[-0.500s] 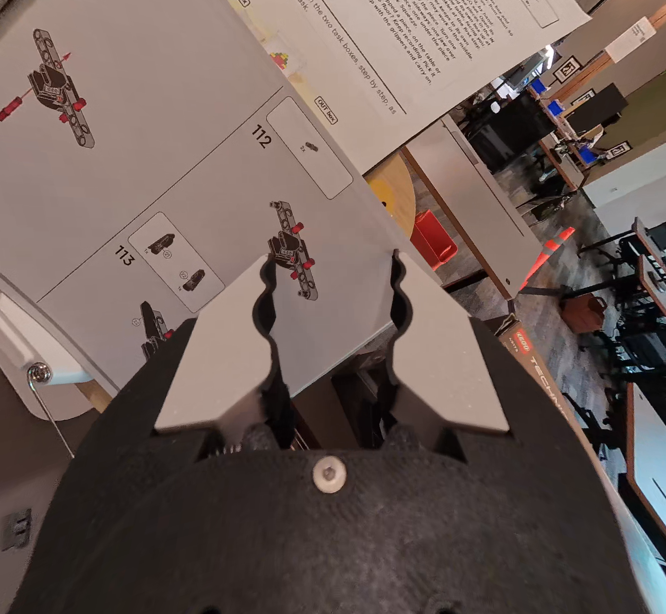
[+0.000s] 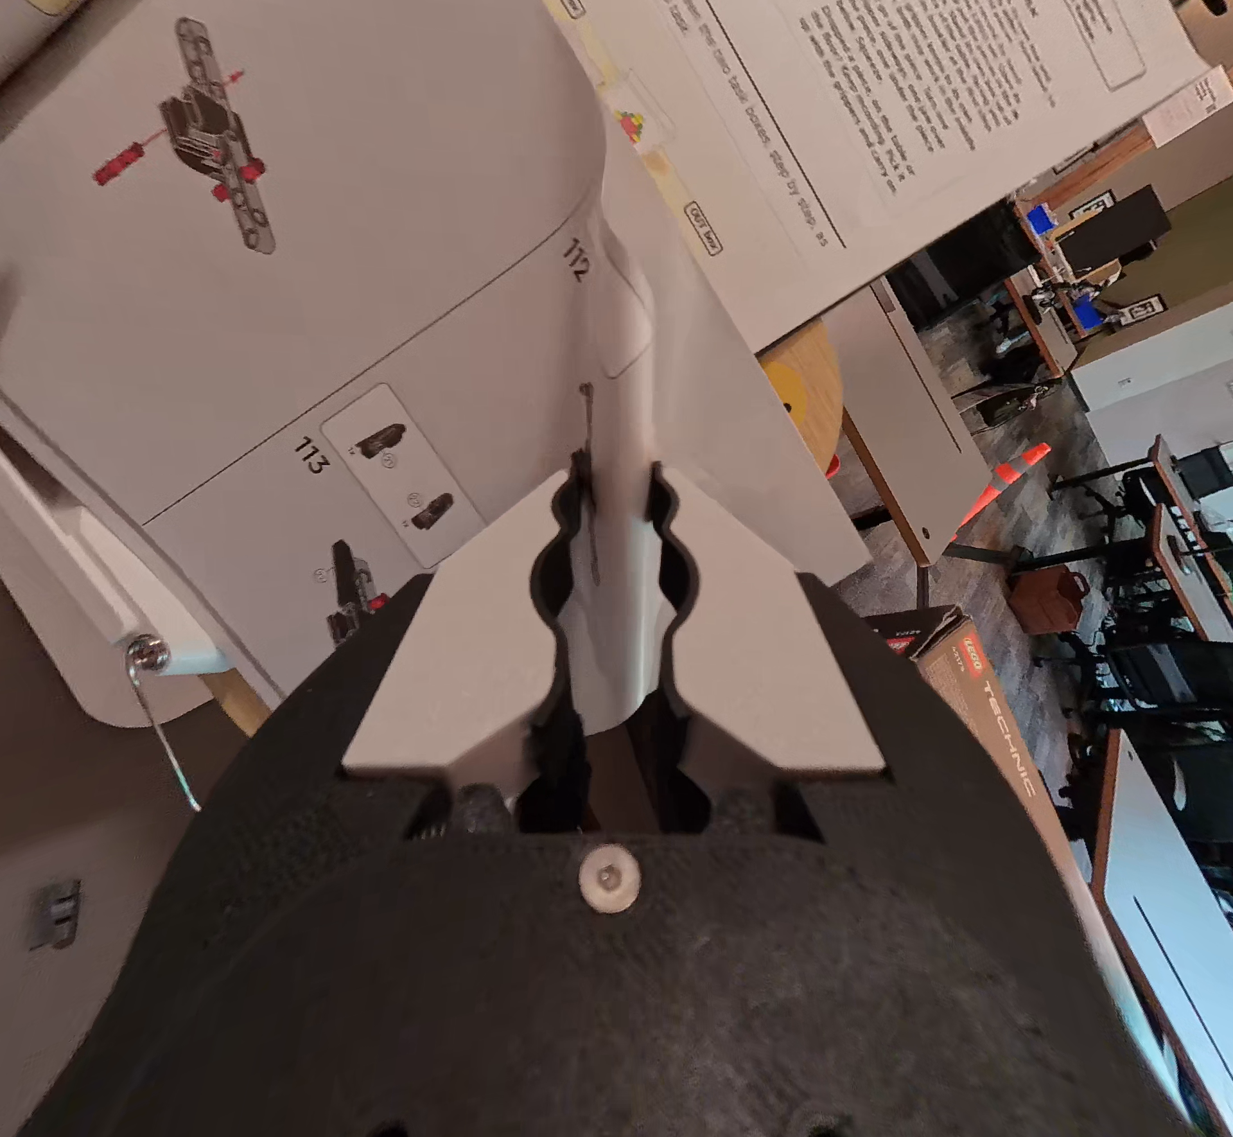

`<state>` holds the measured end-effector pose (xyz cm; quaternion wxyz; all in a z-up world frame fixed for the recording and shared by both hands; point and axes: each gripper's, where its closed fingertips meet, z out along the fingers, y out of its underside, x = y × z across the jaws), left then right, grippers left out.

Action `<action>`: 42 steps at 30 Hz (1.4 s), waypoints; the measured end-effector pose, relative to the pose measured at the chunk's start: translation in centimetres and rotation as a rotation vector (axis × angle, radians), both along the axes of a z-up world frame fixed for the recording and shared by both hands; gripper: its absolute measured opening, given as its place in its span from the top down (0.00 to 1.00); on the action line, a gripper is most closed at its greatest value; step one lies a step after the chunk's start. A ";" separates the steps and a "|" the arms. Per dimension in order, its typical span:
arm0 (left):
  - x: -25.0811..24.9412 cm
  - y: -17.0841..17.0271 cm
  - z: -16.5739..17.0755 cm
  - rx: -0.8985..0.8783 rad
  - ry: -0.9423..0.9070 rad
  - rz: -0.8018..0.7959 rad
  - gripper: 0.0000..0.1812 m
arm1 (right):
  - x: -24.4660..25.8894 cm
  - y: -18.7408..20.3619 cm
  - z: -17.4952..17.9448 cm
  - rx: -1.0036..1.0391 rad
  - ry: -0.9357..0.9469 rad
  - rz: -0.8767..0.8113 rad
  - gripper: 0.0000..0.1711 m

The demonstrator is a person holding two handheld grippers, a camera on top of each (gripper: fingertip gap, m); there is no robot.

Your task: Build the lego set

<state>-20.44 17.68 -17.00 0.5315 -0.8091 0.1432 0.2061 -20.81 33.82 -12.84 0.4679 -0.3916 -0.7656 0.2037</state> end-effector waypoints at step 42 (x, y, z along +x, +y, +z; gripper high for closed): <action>0.9 -0.9 6.7 0.259 -1.035 -0.147 1.00 | 8.0 -22.5 3.3 -0.248 0.153 0.500 0.64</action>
